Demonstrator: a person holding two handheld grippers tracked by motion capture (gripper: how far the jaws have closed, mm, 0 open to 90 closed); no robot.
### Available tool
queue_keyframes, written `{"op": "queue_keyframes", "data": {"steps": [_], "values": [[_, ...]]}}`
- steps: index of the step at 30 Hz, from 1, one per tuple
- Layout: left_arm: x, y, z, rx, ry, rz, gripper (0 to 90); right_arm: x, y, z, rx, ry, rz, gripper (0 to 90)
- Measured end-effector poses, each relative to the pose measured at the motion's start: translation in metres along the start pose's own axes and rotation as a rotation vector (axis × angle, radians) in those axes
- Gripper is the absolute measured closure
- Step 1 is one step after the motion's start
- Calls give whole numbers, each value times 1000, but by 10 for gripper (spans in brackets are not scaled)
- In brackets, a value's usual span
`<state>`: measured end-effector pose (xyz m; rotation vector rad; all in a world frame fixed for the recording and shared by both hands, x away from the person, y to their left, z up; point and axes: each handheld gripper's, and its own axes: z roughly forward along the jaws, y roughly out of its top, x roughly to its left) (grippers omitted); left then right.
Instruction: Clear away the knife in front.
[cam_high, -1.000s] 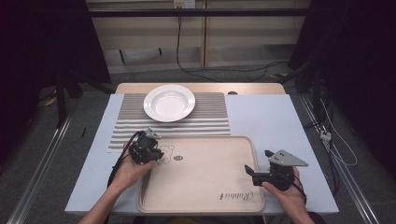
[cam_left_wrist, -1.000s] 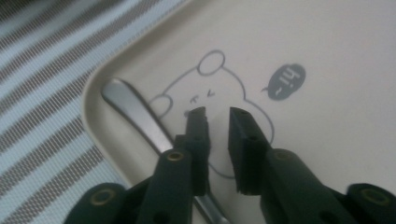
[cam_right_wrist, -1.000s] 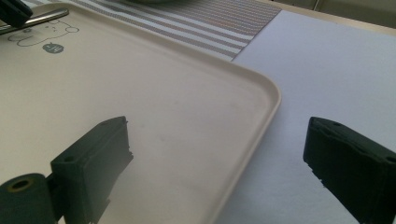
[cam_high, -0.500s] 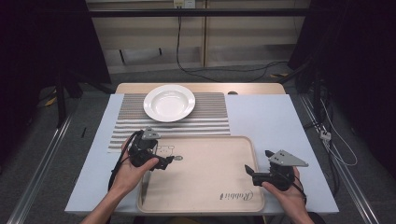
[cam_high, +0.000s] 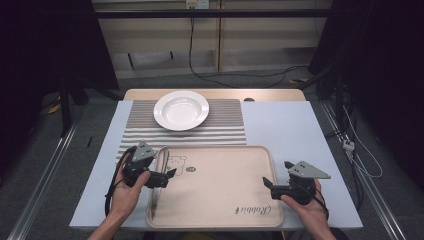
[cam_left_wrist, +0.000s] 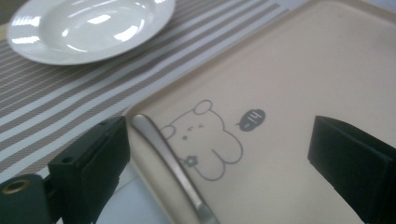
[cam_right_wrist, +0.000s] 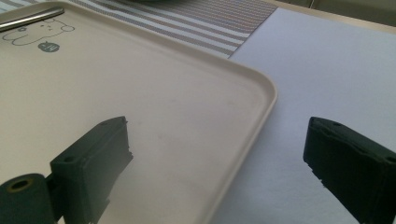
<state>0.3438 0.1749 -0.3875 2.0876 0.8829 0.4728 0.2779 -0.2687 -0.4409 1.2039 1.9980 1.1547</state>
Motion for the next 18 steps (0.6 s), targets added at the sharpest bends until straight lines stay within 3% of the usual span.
{"op": "queue_keyframes", "data": {"steps": [3, 6, 12, 18], "values": [[3, -5, -5, -19, 19, -17, 57, 0, 0, 0, -2, -2, 1, 75], [4, -12, -9, -18, 6, -52, 57, 0, 0, -1, -2, -2, -1, 75], [1, -26, -16, -28, 53, -56, 56, -1, -1, -1, -5, -10, 3, 76], [1, -43, -17, -74, 84, -76, 57, -1, -1, -2, -6, -15, 5, 77]]}}
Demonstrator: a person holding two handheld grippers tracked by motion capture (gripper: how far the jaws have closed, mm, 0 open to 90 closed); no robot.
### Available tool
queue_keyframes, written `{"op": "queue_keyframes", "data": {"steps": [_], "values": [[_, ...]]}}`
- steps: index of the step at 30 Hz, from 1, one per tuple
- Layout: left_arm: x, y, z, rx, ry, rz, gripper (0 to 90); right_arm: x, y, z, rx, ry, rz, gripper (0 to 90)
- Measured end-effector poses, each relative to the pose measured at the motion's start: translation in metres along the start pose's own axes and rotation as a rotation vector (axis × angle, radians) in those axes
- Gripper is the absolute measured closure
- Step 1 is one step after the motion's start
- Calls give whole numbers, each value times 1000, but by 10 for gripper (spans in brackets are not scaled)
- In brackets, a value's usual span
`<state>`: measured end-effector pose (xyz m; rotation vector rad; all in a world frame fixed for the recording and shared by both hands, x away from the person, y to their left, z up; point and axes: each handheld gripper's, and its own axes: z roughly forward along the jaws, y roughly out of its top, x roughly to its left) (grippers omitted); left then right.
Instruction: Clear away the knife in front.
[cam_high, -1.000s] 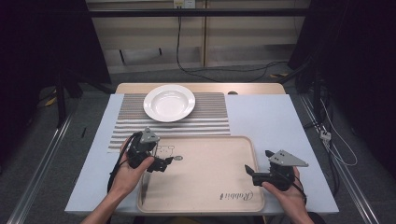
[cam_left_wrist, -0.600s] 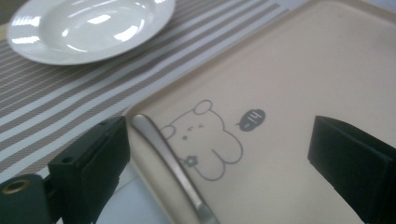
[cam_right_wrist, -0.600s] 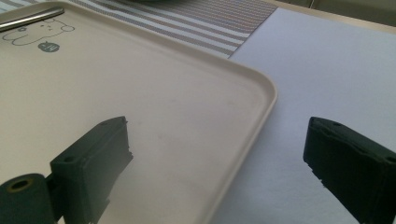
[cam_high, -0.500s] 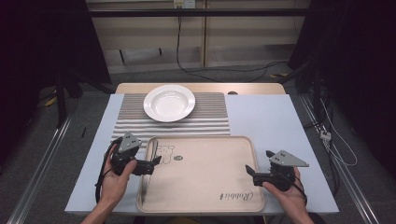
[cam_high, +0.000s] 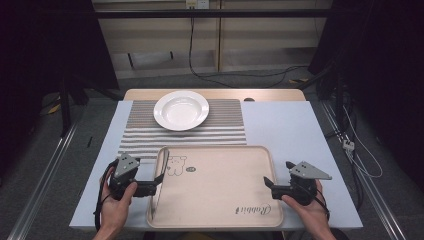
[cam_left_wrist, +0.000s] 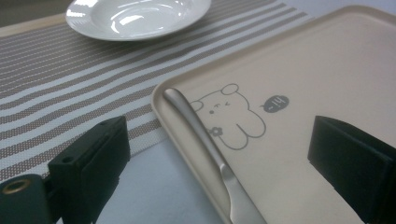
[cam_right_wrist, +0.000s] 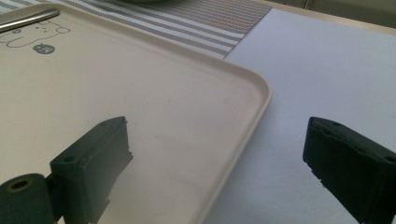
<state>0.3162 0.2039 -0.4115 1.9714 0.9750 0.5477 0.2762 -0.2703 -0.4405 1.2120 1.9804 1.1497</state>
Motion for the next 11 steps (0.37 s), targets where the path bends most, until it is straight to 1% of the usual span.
{"op": "queue_keyframes", "data": {"steps": [2, 4, 7, 9, 10, 11], "values": [[-1, -4, 0, 14, -13, 9, 56, 0, 0, -1, -1, 1, 1, 77], [-2, -7, 0, 9, -4, 18, 56, 0, 0, -1, -2, 1, -1, 77], [0, -7, -1, -4, -23, -9, 56, -1, -1, -2, -4, -2, 1, 77], [3, -8, -2, -16, -12, -28, 56, -1, -1, -2, -2, -3, 4, 77], [4, -9, -2, -11, -9, -39, 56, -1, -1, -2, -4, -5, 4, 77], [6, -10, -1, -4, -14, -47, 56, -1, -1, -2, -4, -6, 6, 77]]}}
